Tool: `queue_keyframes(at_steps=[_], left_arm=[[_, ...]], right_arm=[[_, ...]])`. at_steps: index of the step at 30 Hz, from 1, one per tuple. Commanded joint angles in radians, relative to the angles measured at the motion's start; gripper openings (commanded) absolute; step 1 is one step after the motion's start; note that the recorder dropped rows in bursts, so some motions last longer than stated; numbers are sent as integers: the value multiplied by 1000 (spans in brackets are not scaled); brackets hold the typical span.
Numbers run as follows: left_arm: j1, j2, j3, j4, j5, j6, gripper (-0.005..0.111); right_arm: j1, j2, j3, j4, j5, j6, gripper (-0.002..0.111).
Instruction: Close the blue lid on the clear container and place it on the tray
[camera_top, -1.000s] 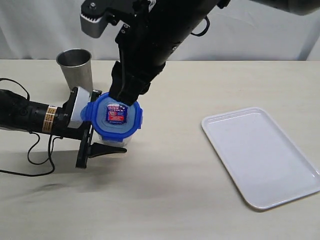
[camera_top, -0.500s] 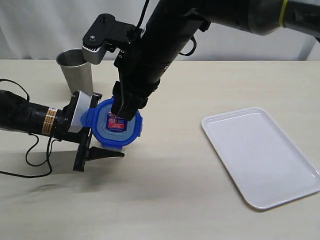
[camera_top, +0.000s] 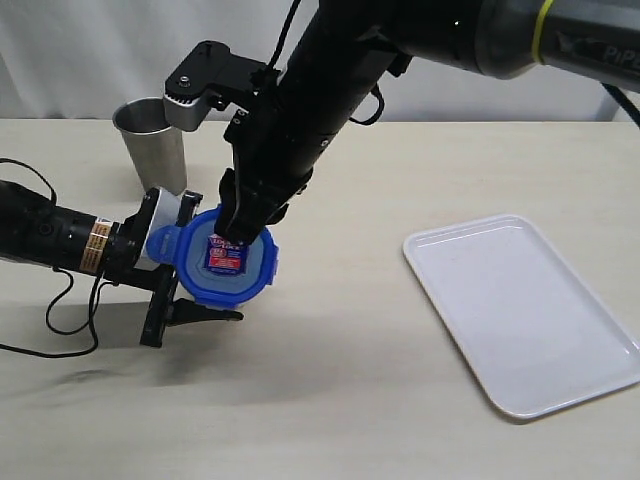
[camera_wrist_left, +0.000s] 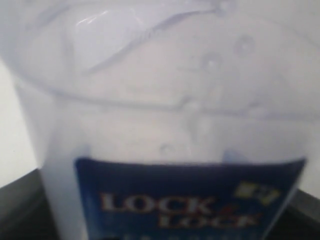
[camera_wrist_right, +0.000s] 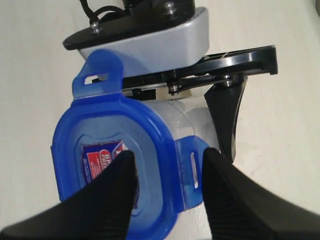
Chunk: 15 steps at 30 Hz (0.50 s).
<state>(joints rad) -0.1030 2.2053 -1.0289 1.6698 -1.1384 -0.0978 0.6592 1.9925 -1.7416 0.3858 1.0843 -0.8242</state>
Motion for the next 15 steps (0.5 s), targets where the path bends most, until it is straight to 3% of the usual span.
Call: queue_keyframes(at_steps=[1,15], left_arm=[[-3,-14,-3,-78,-83,-61,0],[-3,-14,-3,-78,-83,-84,0]], right_arm=[[6,58,20,-5,55,-13,38],[6,128,-47,-10,137,19,33]])
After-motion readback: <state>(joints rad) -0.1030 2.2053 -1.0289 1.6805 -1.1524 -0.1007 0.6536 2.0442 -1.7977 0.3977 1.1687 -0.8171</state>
